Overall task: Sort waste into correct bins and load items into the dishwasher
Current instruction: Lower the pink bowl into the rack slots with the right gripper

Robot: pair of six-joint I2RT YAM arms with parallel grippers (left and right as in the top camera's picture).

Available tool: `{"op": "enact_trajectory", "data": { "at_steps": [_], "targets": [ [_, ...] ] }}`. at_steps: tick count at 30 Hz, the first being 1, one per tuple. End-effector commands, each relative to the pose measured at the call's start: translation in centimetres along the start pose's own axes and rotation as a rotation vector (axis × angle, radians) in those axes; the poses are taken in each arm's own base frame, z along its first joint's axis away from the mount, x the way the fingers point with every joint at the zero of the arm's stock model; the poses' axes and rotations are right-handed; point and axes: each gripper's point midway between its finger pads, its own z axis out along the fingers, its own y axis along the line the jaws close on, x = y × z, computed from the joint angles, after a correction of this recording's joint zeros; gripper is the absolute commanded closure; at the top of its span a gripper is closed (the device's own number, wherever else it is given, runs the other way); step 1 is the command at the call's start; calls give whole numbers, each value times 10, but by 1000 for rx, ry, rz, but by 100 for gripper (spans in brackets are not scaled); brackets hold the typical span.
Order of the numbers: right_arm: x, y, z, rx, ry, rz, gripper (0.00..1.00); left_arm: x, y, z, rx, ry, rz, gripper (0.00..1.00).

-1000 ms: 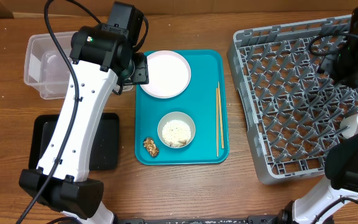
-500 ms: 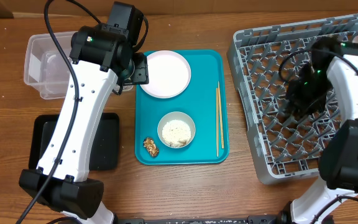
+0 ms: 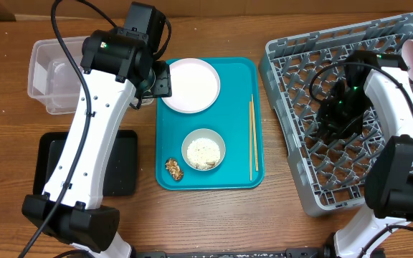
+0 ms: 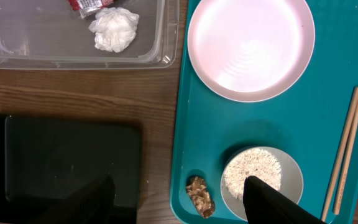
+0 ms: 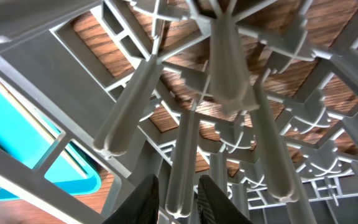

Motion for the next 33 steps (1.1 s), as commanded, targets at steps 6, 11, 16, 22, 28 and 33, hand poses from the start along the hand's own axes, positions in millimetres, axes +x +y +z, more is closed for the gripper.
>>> {"op": "enact_trajectory", "data": {
  "at_steps": [6, 11, 16, 22, 28, 33],
  "targets": [
    [3, 5, 0, -14, 4, -15, 76, -2, 0, -9, 14, -23, -12, 32],
    [5, 5, 0, -13, 13, -13, 76, -2, 0, -10, 14, -23, -12, 32],
    [9, 5, 0, -16, 32, -9, 76, -2, 0, -9, 14, -23, -12, 32],
    [14, 9, 0, -40, 50, -7, 76, -2, 0, -10, 14, -23, -12, 32],
    [13, 14, 0, -67, 47, -9, 76, -2, 0, -9, 14, -23, -12, 32],
    [13, 15, 0, -72, 49, -8, 76, -2, 0, -9, 14, -23, -11, 32]
  ]
}}
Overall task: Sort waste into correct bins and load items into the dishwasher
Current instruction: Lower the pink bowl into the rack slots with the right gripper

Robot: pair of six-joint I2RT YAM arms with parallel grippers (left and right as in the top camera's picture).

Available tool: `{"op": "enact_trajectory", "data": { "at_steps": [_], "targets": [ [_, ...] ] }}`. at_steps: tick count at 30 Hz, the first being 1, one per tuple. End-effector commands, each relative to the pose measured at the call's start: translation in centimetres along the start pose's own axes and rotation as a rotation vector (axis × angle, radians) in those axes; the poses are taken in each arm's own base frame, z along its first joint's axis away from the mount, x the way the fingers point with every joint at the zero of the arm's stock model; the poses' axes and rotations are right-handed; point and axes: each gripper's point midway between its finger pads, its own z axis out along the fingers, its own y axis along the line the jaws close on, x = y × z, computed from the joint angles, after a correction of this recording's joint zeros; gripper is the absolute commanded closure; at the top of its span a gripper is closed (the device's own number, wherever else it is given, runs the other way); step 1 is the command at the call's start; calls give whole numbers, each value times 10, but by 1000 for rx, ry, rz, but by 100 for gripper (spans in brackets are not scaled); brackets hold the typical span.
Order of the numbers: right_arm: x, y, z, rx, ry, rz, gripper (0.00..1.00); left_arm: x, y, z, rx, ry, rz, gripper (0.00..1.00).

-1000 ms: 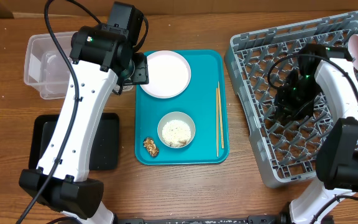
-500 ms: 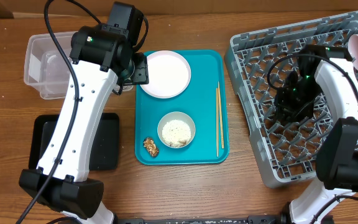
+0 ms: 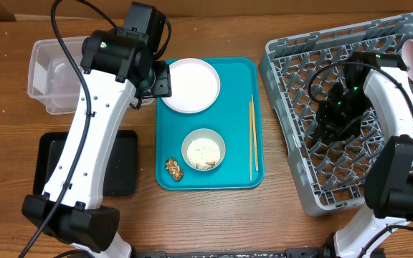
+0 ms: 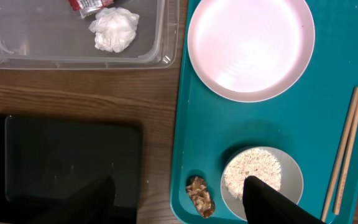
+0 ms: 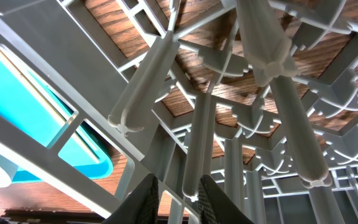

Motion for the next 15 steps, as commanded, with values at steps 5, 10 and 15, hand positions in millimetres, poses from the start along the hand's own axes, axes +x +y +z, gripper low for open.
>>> {"op": "enact_trajectory", "data": {
  "at_steps": [5, 10, 15],
  "targets": [
    [3, 10, 1, -30, 6, -21, 76, -2, 0, -9, 14, -23, -11, 32],
    [6, 14, 14, -20, 20, -43, 75, -2, 0, -9, 14, -23, -11, 32],
    [9, 19, 23, -11, 29, -60, 75, -1, 0, -10, 13, -21, -8, 32]
  ]
}}
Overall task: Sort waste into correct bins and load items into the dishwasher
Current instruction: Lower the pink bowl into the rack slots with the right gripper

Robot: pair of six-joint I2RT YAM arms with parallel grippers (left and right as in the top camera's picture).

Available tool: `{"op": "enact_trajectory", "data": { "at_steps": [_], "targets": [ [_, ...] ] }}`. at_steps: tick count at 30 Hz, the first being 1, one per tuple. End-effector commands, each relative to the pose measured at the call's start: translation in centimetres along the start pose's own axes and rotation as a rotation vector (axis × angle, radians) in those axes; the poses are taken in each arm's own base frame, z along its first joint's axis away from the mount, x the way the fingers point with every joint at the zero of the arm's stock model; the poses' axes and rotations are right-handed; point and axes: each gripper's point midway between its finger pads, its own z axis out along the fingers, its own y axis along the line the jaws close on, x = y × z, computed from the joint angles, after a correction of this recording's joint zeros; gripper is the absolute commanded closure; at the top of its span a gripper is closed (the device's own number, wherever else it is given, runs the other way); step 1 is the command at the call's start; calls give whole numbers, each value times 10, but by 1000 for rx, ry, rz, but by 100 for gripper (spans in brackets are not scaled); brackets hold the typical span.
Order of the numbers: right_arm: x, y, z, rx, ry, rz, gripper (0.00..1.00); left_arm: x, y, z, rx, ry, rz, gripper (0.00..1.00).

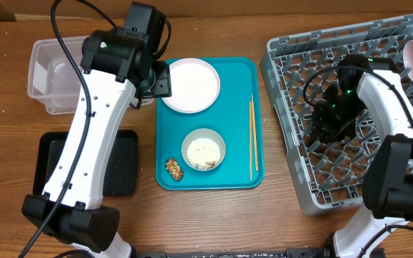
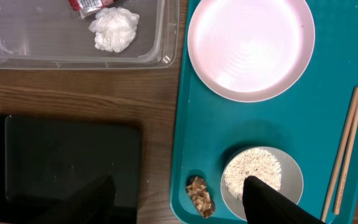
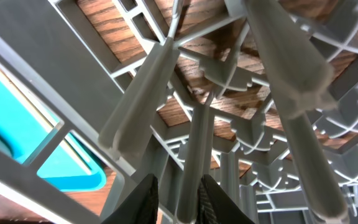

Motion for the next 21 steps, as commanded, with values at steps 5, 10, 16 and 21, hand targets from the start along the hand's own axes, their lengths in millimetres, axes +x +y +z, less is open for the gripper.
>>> {"op": "enact_trajectory", "data": {
  "at_steps": [5, 10, 16, 21],
  "targets": [
    [13, 28, 6, -104, 48, -35, 75, -1, 0, -9, 13, -21, -5, 32],
    [16, 39, 5, -150, 58, -62, 75, -1, 0, -9, 13, -22, -5, 32],
    [14, 41, 6, -150, 48, -70, 71, -1, 0, -9, 13, -20, -5, 32],
    [9, 51, 4, -208, 28, -80, 71, -1, 0, -9, 13, -20, -5, 32]
  ]
}}
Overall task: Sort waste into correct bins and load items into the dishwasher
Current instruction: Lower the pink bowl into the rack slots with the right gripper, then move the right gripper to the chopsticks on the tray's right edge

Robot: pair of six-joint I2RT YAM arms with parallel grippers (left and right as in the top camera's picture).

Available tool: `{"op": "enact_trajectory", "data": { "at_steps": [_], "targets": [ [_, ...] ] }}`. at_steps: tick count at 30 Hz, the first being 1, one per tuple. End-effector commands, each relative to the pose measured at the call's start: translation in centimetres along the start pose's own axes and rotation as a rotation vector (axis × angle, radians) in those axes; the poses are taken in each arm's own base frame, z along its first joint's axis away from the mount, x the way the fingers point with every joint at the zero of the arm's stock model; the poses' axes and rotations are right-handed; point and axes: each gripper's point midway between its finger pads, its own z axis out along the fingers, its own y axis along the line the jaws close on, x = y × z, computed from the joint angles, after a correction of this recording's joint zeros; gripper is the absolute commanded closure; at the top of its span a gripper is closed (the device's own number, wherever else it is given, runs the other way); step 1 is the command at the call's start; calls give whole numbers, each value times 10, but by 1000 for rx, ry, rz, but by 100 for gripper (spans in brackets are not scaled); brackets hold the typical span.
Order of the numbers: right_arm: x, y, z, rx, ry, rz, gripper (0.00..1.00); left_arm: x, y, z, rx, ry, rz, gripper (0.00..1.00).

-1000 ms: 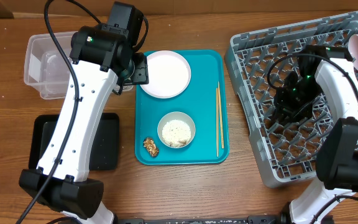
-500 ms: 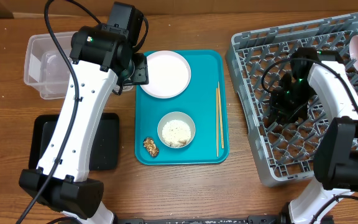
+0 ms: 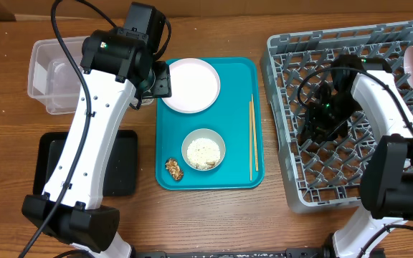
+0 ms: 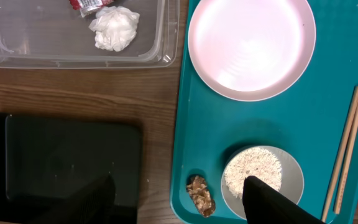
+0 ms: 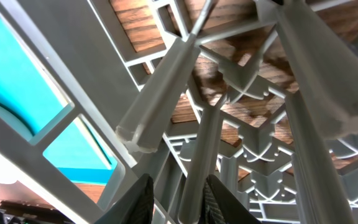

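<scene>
The grey dish rack (image 3: 378,179) lies at the right, roughly square to the table. My right gripper (image 3: 320,123) reaches down into its left part and is shut on one of the upright rack pegs (image 5: 194,180), with a finger (image 5: 143,200) on either side. A pink cup sits at the rack's far right corner. The teal tray (image 3: 239,79) holds a pink plate (image 4: 251,46), a bowl of rice (image 4: 261,176), chopsticks (image 4: 347,149) and a brown food scrap (image 4: 199,195). My left gripper (image 4: 179,208) hangs open high above the tray's left edge.
A clear bin (image 4: 42,37) at the far left holds a crumpled white tissue (image 4: 114,30) and a red wrapper. A black bin (image 4: 67,155) lies in front of it, left of the tray. The rack's left wall stands close to the tray's right edge.
The rack's near end has swung left toward the tray, so it lies squarer to the table. My right gripper, still shut on the peg, has shifted left with it. The left arm is unmoved.
My right gripper was shut on a peg inside the rack, which lay skewed with its near end to the right. At each later moment the gripper and rack stood a little further left and less skewed. The left gripper stayed open above the tray throughout.
</scene>
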Motion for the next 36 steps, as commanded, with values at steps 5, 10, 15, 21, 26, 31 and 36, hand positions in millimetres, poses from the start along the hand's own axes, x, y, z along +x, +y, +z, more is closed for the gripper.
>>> {"op": "enact_trajectory", "data": {
  "at_steps": [5, 10, 15, 21, 26, 31, 36],
  "targets": [
    [-6, 33, 3, -152, -27, -42, 71, -1, 0, -9, 14, -22, -5, 32],
    [-13, 29, 3, -128, -55, -48, 68, -1, 0, -10, 14, -22, -5, 32],
    [-10, 23, 4, -94, -45, -40, 66, -1, 0, -9, 13, -22, -5, 32],
    [-14, 8, -13, 22, -80, -41, 59, -1, 0, -9, 13, -22, -5, 32],
    [-33, 30, -77, 12, -286, -104, 53, -1, 0, -9, 13, -23, -5, 31],
    [-29, 84, -107, -14, -415, -278, 47, -4, -1, -9, 15, -33, -7, 22],
    [-5, 128, -65, 6, -339, -383, 47, -4, -1, -9, 15, -34, -7, 18]
  ]
}}
